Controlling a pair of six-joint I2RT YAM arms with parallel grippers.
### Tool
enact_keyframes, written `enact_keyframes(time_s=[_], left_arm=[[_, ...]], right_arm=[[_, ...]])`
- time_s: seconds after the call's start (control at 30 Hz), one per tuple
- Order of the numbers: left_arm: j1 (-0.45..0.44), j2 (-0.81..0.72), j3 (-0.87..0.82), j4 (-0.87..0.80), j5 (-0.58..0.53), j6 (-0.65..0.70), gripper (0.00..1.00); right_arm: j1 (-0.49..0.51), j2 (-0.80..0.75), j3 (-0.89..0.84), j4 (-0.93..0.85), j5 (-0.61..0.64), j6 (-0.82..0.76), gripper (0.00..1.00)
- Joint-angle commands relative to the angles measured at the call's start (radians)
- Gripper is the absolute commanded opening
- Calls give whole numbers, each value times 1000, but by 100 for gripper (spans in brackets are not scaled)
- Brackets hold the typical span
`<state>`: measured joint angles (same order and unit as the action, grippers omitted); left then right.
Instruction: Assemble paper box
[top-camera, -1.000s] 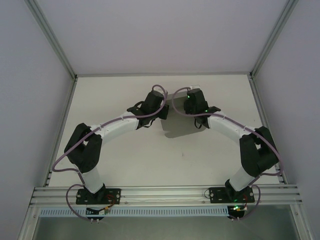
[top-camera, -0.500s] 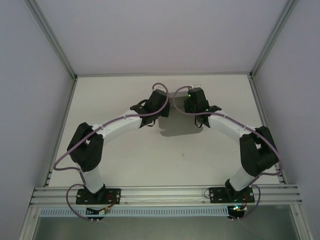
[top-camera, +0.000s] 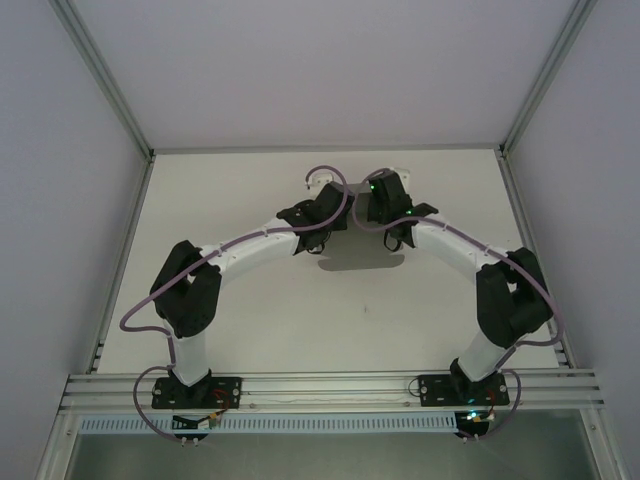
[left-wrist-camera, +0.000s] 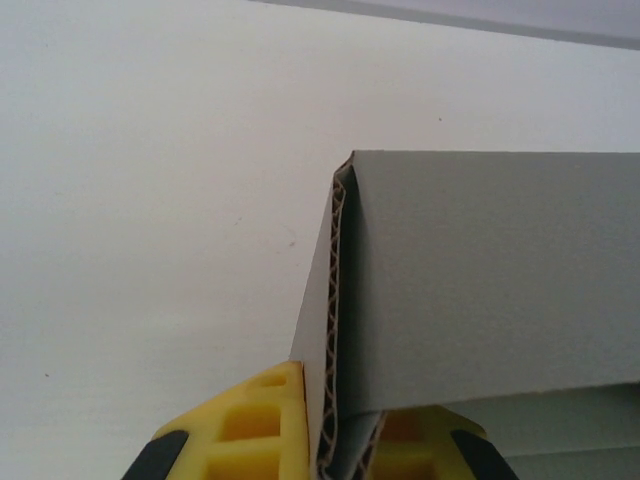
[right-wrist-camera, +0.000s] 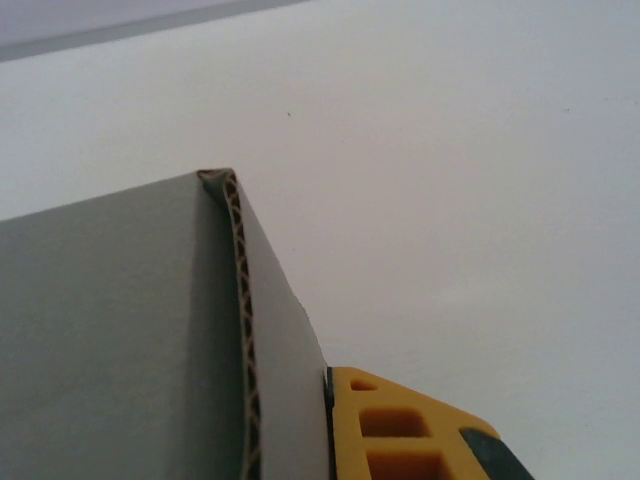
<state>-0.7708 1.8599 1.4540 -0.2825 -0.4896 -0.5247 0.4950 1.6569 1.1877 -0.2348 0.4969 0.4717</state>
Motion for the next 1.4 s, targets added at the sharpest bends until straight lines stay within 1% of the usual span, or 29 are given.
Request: enact_keyframes(time_s=[0.0, 0.1, 0.13, 0.17, 0.2, 0.23, 0.27, 0.3, 0.33, 0.37, 0.4, 0.43, 0.47, 0.63, 0.7, 0.8, 0.87, 0.97, 1.0, 1.03, 1.13, 1.17, 1.23, 1.3, 1.37], left_arm=[[80, -30, -43, -197, -264, -80, 0], [62, -22, -34, -150, -199, -17, 0], [57, -18, -29, -126, -145, 17, 0], [56, -19, -32, -93, -94, 43, 0], [53, -21, -41, -57, -44, 56, 0], [53, -22, -49, -23, 22, 75, 0], [52, -22, -50, -7, 64, 82, 0], [49, -22, -50, -5, 84, 83, 0], [47, -22, -47, -22, 105, 90, 0], [46, -24, -49, 32, 115, 92, 0], [47, -27, -52, 37, 123, 93, 0], [46, -31, -54, 41, 138, 96, 0], [47, -35, -58, 44, 145, 99, 0], [45, -50, -75, 50, 146, 105, 0], [45, -51, -75, 46, 142, 108, 0], [47, -53, -75, 46, 151, 111, 0], [47, -53, -73, 49, 160, 114, 0], [46, -57, -73, 49, 162, 117, 0], [46, -60, -73, 49, 164, 118, 0], [46, -65, -73, 49, 167, 121, 0], [46, -65, -72, 47, 166, 131, 0], [48, -64, -68, 43, 165, 135, 0], [50, -57, -67, 40, 166, 142, 0], [51, -57, -72, 47, 182, 145, 0], [53, -61, -85, 66, 189, 157, 0]], right_arm=[[-103, 10, 29, -67, 300, 171, 0], [-99, 28, 39, -50, 279, 162, 0], [-96, 35, 44, -45, 270, 153, 0], [-95, 37, 35, 0, 219, 116, 0], [-96, 34, 13, 68, 130, 65, 0], [-96, 27, -19, 154, 12, 10, 0], [-96, 21, -49, 230, -95, -40, 4], [-96, 13, -75, 280, -167, -59, 8], [-95, 5, -98, 319, -214, -61, 15], [-95, 0, -115, 351, -252, -82, 26], [-96, -4, -121, 360, -279, -96, 35], [-96, -6, -120, 356, -298, -104, 41], [-95, -8, -116, 347, -317, -118, 42], [-95, -39, -134, 336, -386, -170, 42], [-96, -59, -141, 325, -414, -195, 48], [-95, -88, -144, 286, -482, -238, 62], [-95, -109, -150, 267, -483, -242, 69], [-96, -142, -167, 244, -432, -248, 69], [-95, -150, -169, 226, -411, -258, 64], [-95, -154, -171, 212, -398, -271, 63], [-96, -168, -189, 183, -368, -304, 66], [-97, -182, -198, 182, -367, -313, 68], [-98, -227, -213, 186, -410, -334, 75], [-100, -287, -224, 188, -454, -332, 86], [-104, -353, -231, 181, -459, -313, 95]])
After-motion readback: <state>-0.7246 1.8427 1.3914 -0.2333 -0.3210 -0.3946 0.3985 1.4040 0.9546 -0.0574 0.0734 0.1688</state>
